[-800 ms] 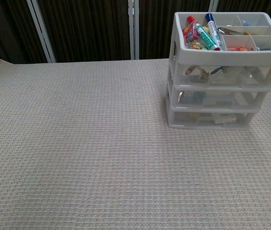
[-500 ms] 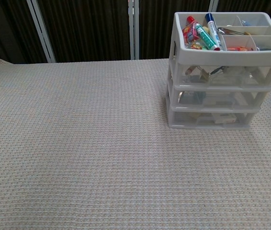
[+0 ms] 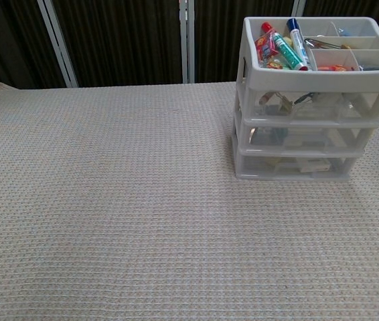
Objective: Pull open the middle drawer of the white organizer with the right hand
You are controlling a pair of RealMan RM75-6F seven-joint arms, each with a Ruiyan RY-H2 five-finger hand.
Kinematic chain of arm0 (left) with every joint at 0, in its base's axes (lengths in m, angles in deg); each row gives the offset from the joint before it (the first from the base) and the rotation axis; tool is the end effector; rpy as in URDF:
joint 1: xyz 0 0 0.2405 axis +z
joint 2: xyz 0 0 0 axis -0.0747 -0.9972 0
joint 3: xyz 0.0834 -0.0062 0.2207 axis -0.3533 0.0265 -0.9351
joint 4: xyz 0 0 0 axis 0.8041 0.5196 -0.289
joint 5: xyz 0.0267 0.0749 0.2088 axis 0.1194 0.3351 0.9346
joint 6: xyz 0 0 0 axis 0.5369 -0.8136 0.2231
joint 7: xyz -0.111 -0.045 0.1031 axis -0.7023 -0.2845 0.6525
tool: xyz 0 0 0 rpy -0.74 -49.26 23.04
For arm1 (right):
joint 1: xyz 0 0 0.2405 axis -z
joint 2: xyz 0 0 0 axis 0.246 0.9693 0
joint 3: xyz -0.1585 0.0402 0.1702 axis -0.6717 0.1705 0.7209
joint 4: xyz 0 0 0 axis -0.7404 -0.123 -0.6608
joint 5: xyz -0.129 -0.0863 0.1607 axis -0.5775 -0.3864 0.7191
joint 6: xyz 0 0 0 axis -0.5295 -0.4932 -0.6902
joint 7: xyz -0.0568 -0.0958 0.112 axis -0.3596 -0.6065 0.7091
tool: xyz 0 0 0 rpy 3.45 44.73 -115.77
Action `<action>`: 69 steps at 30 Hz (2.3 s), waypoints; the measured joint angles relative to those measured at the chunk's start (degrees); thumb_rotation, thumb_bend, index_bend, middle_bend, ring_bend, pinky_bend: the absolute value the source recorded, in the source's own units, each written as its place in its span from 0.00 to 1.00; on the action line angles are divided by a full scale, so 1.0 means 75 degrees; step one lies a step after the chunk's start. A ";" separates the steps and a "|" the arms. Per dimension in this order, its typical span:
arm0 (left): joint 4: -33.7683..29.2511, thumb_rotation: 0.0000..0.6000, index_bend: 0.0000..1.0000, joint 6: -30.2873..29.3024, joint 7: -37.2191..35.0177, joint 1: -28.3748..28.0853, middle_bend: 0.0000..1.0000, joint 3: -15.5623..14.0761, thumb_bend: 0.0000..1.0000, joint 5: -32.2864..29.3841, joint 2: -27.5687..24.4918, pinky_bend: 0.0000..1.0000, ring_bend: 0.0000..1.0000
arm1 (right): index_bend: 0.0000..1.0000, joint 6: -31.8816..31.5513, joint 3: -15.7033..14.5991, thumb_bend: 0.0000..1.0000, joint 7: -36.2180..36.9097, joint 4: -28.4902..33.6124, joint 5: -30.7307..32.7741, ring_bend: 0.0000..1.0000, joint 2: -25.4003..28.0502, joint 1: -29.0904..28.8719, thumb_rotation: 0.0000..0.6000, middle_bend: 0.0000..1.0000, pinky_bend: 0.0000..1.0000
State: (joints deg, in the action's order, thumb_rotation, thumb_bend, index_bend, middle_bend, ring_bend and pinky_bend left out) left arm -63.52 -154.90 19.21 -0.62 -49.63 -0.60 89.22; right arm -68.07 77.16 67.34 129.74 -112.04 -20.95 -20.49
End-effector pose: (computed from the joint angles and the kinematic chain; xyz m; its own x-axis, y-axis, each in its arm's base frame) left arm -0.2949 0.2026 0.1405 0.4257 -0.1286 0.8957 0.9029 -0.0044 -0.4298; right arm -0.2672 -0.2063 0.1327 0.4273 0.0519 0.9026 -0.9007 -0.0619 0.4300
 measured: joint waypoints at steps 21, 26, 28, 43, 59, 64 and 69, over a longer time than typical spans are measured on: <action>-0.0064 1.00 0.00 -0.0170 -0.0155 0.0084 0.00 0.0038 0.04 0.0019 -0.0085 0.00 0.00 | 0.21 -0.0838 0.0172 0.09 0.1502 0.0125 -0.0434 0.87 -0.0450 0.0103 1.00 0.85 0.72; -0.0074 1.00 0.00 -0.0242 -0.0270 0.0117 0.00 0.0064 0.04 0.0023 -0.0127 0.00 0.00 | 0.18 -0.0163 0.0040 0.13 0.1904 0.0797 -0.0242 0.91 -0.0318 -0.0008 1.00 0.89 0.72; -0.0078 1.00 0.00 -0.0259 -0.0299 0.0125 0.00 0.0069 0.04 0.0029 -0.0139 0.00 0.00 | 0.18 0.0145 -0.0011 0.14 0.2077 0.1082 -0.0135 0.91 -0.0261 -0.0076 1.00 0.89 0.72; -0.0056 1.00 0.00 -0.0324 -0.0466 0.0161 0.00 0.0092 0.04 0.0051 -0.0190 0.00 0.00 | 0.14 0.1839 -0.0061 0.15 0.2883 0.2332 0.0938 0.91 -0.0667 -0.0762 1.00 0.88 0.72; -0.0041 1.00 0.00 -0.0337 -0.0435 0.0162 0.00 0.0123 0.04 0.0038 -0.0172 0.00 0.00 | 0.11 0.3343 0.0812 0.17 0.4788 0.2299 0.2995 0.90 -0.1456 -0.1453 1.00 0.87 0.72; -0.0046 1.00 0.00 -0.0354 -0.0419 0.0170 0.00 0.0126 0.04 0.0043 -0.0174 0.00 0.00 | 0.11 0.3643 0.0966 0.18 0.5043 0.2110 0.3336 0.90 -0.1717 -0.1608 1.00 0.87 0.72; -0.0041 1.00 0.00 -0.0354 -0.0440 0.0171 0.00 0.0135 0.04 0.0032 -0.0175 0.00 0.00 | 0.11 0.3757 0.1103 0.18 0.5173 0.1918 0.3468 0.90 -0.1890 -0.1695 1.00 0.87 0.72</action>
State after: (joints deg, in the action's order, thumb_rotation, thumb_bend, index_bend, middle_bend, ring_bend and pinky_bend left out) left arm -63.83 -157.55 15.91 0.67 -48.61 -0.36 87.91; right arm -39.89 85.43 106.14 144.13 -86.02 -35.12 -33.21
